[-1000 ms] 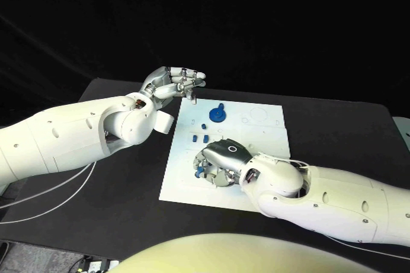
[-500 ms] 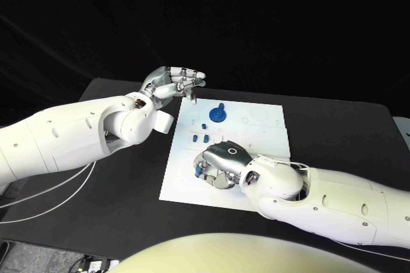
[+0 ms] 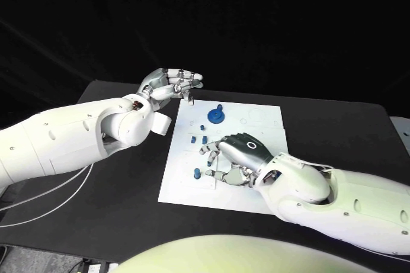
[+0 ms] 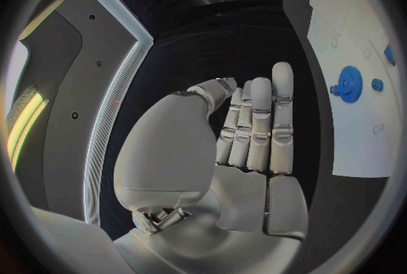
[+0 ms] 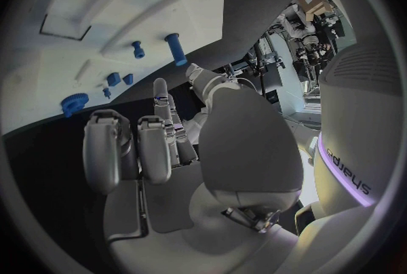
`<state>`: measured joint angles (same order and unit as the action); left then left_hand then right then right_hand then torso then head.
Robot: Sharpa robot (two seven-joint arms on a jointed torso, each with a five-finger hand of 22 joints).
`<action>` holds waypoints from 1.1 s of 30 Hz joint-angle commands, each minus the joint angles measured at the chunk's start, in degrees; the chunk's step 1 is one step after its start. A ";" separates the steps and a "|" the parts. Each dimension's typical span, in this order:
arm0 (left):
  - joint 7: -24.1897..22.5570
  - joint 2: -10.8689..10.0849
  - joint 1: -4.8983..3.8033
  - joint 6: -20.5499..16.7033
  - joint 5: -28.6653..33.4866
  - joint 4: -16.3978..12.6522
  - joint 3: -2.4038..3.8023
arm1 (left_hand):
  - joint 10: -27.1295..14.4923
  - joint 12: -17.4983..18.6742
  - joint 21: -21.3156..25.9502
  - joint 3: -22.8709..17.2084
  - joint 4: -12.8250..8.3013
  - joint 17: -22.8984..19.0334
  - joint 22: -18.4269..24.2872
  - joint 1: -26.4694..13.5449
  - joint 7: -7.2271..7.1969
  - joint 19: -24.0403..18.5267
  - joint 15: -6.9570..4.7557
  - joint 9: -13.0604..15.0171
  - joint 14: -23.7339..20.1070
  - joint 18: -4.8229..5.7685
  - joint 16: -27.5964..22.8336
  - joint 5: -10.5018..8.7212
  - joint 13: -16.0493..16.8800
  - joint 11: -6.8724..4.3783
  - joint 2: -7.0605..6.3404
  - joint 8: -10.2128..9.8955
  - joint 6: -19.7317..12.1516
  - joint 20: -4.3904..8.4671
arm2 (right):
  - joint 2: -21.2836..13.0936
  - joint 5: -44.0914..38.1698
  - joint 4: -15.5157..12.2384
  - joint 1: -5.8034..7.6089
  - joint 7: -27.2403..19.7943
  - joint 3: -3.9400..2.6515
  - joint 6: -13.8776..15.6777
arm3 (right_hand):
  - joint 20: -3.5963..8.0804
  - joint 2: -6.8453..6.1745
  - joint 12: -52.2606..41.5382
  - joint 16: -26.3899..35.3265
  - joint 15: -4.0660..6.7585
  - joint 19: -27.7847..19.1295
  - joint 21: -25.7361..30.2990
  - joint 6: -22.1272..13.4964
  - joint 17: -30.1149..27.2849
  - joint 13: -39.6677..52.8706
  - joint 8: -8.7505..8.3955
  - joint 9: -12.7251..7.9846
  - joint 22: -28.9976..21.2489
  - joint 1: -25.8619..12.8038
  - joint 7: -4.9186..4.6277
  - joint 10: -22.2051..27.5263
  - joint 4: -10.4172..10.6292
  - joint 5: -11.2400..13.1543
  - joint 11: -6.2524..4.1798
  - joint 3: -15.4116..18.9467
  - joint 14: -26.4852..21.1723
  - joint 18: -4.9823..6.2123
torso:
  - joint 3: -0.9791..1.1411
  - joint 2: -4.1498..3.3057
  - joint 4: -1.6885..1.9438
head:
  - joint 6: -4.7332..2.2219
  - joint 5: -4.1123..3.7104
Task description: Assemble the parts on the task board
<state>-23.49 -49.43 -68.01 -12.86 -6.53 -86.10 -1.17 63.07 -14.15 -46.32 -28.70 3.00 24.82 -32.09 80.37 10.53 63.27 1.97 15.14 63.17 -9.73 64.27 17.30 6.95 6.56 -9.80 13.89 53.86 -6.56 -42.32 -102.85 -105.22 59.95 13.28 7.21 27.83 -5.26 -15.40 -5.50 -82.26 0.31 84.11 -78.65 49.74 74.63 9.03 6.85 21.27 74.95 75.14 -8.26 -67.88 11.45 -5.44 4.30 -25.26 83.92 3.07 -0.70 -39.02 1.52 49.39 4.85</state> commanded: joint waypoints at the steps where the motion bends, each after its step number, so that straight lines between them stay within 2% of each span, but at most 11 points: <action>1: -0.29 0.05 -0.04 0.96 0.15 -0.06 0.03 | -0.34 -0.20 0.03 -0.09 -0.24 -0.05 -0.05 0.02 0.16 -0.17 -0.20 0.03 -0.30 -0.82 -0.13 0.21 0.09 -0.08 0.36 0.21 -0.31 0.04 | -2.95 5.66 -1.80 1.13 -1.57 -0.26 6.21 | 0.11 1.76 -1.31 -0.45 0.10 3.07 -0.86 2.95 0.57 0.80 1.43 0.55 10.48 1.53 -0.35 -2.39 -0.09 -0.24 0.02 -0.15 3.09 -0.91 | -0.06 0.05 0.02 | -0.40 -1.02; 3: -0.27 0.03 -0.04 0.98 0.15 -0.07 0.00 | -0.34 -0.20 0.03 -0.09 -0.24 -0.05 -0.05 0.02 0.16 -0.17 -0.20 0.03 -0.30 -0.82 -0.13 0.21 0.09 -0.08 0.36 0.21 -0.31 0.04 | -5.61 10.50 -2.68 2.19 -1.28 -0.37 5.85 | -0.03 2.36 -2.30 -1.23 -0.09 3.53 -2.49 4.77 1.92 1.49 2.32 0.84 11.21 2.07 -0.91 -4.17 0.02 -0.54 0.16 -0.60 3.44 -1.25 | -0.08 0.07 0.00 | -0.55 -1.68; 6: -0.25 -0.07 -0.04 0.97 0.16 -0.10 -0.04 | -0.34 -0.20 0.03 -0.09 -0.24 -0.05 -0.05 0.02 0.16 -0.17 -0.20 0.03 -0.30 -0.82 -0.13 0.21 0.09 -0.08 0.36 0.21 -0.31 0.04 | -9.79 19.19 -3.15 3.77 -0.31 -0.45 3.86 | 0.41 2.36 -5.33 -2.11 0.74 4.14 -4.67 7.03 3.41 3.81 3.82 1.40 12.20 1.40 0.23 -8.31 0.77 -0.58 -1.08 0.00 3.80 -1.65 | -0.15 0.14 -0.18 | -0.74 -3.28; 8: -0.26 -0.15 -0.03 0.93 0.16 -0.17 -0.07 | -0.39 -0.26 0.03 -0.09 -0.24 -0.07 -0.05 -0.04 0.16 -0.19 -0.19 0.03 -0.31 -0.82 -0.12 0.20 0.10 -0.07 0.37 0.22 -0.34 0.03 | -12.72 23.81 -3.28 4.49 0.42 -0.45 2.23 | 1.34 2.19 -10.85 -2.80 1.76 4.57 -6.28 7.89 4.45 8.95 5.09 2.35 12.95 -1.14 1.37 -12.00 2.29 -2.34 -2.32 2.17 4.05 -1.98 | -0.18 0.15 -0.30 | -0.97 -4.37; 11: -0.26 -0.33 -0.03 0.90 0.16 -0.35 -0.09 | -0.39 -0.26 0.03 -0.09 -0.24 -0.07 -0.05 -0.04 0.16 -0.19 -0.19 0.03 -0.31 -0.82 -0.12 0.20 0.10 -0.07 0.37 0.22 -0.34 0.03 | -16.56 27.90 -3.59 5.06 1.62 -0.29 0.23 | 2.20 3.18 -32.55 -3.26 2.77 4.92 -7.65 7.55 5.00 32.65 7.75 5.48 13.61 -3.00 2.42 -9.95 4.42 -6.40 -3.48 6.11 4.20 -2.28 | -0.24 0.15 -0.46 | -1.00 -5.51; 14: -0.27 -0.64 -0.03 0.87 0.16 -0.59 -0.16 | -0.41 -0.29 0.04 -0.08 -0.23 -0.08 -0.05 -0.08 0.16 -0.20 -0.19 0.03 -0.32 -0.82 -0.11 0.19 0.11 -0.07 0.37 0.23 -0.34 0.03 | -20.18 29.59 -4.29 5.05 4.26 0.07 -2.26 | 2.09 4.67 -52.48 -4.50 2.62 5.42 -9.54 5.64 7.41 53.58 9.54 8.51 14.39 -3.99 2.23 -9.91 4.88 -5.89 -3.10 9.25 4.67 -2.68 | -0.18 0.20 -1.05 | -1.00 -6.50; 17: -0.31 -0.76 -0.03 0.84 0.16 -0.66 -0.23 | -0.41 -0.29 0.04 -0.08 -0.23 -0.08 -0.05 -0.08 0.16 -0.20 -0.19 0.03 -0.32 -0.82 -0.11 0.19 0.11 -0.07 0.37 0.23 -0.34 0.03 | -22.20 28.81 -5.19 4.35 6.20 0.27 -3.25 | 2.14 5.15 -61.77 -5.53 2.46 5.76 -10.86 5.09 9.67 62.32 10.93 10.09 14.88 -4.20 2.36 -11.98 5.09 -6.17 -2.97 10.84 5.04 -2.96 | -0.13 0.26 -1.32 | -1.07 -6.70; 24: -0.15 -0.84 -0.02 1.05 0.16 -0.60 -0.42 | -0.44 -0.32 0.04 -0.07 -0.17 -0.09 -0.05 -0.17 0.17 -0.21 -0.18 0.03 -0.32 -0.81 -0.10 0.19 0.11 -0.06 0.40 0.24 -0.35 0.01 | -24.29 23.90 -6.97 3.34 11.40 0.66 -5.26 | 2.06 4.99 -65.76 -6.04 2.36 5.89 -11.35 4.34 10.83 66.24 11.84 11.18 15.05 -4.54 2.33 -12.85 5.18 -5.43 -2.95 12.84 5.23 -3.07 | 0.07 0.38 -1.70 | -0.86 -6.81; 27: -0.17 -0.84 -0.01 1.05 0.17 -0.56 -0.49 | -0.44 -0.32 0.04 -0.07 -0.17 -0.09 -0.05 -0.17 0.17 -0.21 -0.18 0.03 -0.32 -0.81 -0.10 0.19 0.11 -0.06 0.40 0.24 -0.35 0.01 | -24.37 22.33 -7.33 2.79 13.17 0.82 -5.34 | 2.08 5.16 -67.83 -6.19 2.43 5.89 -11.35 4.45 11.19 68.07 12.35 11.61 15.05 -5.13 2.46 -13.70 5.25 -5.18 -3.04 13.98 5.29 -3.07 | -0.09 0.39 -1.50 | -0.83 -7.13; 31: -0.20 -0.90 -0.01 1.03 0.17 -0.59 -0.55 | -0.44 -0.32 0.04 -0.07 -0.17 -0.09 -0.05 -0.17 0.17 -0.21 -0.18 0.03 -0.32 -0.81 -0.10 0.19 0.11 -0.06 0.40 0.24 -0.35 0.01 | -24.00 20.89 -7.71 1.45 14.85 0.92 -5.16 | 2.12 5.26 -68.11 -6.21 2.48 5.89 -11.35 4.43 11.22 68.46 12.65 11.88 15.05 -5.84 2.55 -13.72 5.26 -5.90 -3.11 15.06 5.29 -3.07 | -0.11 0.32 -1.26 | -0.70 -7.21; 33: -0.21 -0.98 -0.01 0.99 0.17 -0.64 -0.57 | -0.44 -0.32 0.04 -0.07 -0.17 -0.09 -0.05 -0.17 0.17 -0.21 -0.18 0.03 -0.32 -0.81 -0.10 0.19 0.11 -0.06 0.40 0.24 -0.35 0.01 | -23.63 20.42 -7.81 0.86 15.30 0.95 -4.92 | 2.15 5.41 -68.12 -6.23 2.51 5.89 -11.35 4.37 11.25 68.57 12.81 12.04 15.05 -6.17 2.59 -13.65 5.27 -6.89 -3.15 15.70 5.29 -3.07 | -0.09 0.25 -1.44 | -0.60 -7.04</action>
<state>-23.36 -50.43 -67.99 -12.74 -6.53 -86.56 -1.77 63.08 -14.15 -46.32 -28.70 3.00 24.78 -32.08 80.37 10.53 63.27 1.97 15.14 63.17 -9.73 64.27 17.30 6.99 6.55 -9.80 13.89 53.87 -6.56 -66.10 -79.42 -112.82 60.99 25.31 8.18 24.19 -3.15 -10.10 -73.33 -88.26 2.69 83.94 -89.80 54.22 74.94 74.96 19.28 33.26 74.93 69.46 -5.94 -81.28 16.69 -12.08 1.13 -9.78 83.83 0.38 -0.75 -38.66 0.13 48.67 -2.31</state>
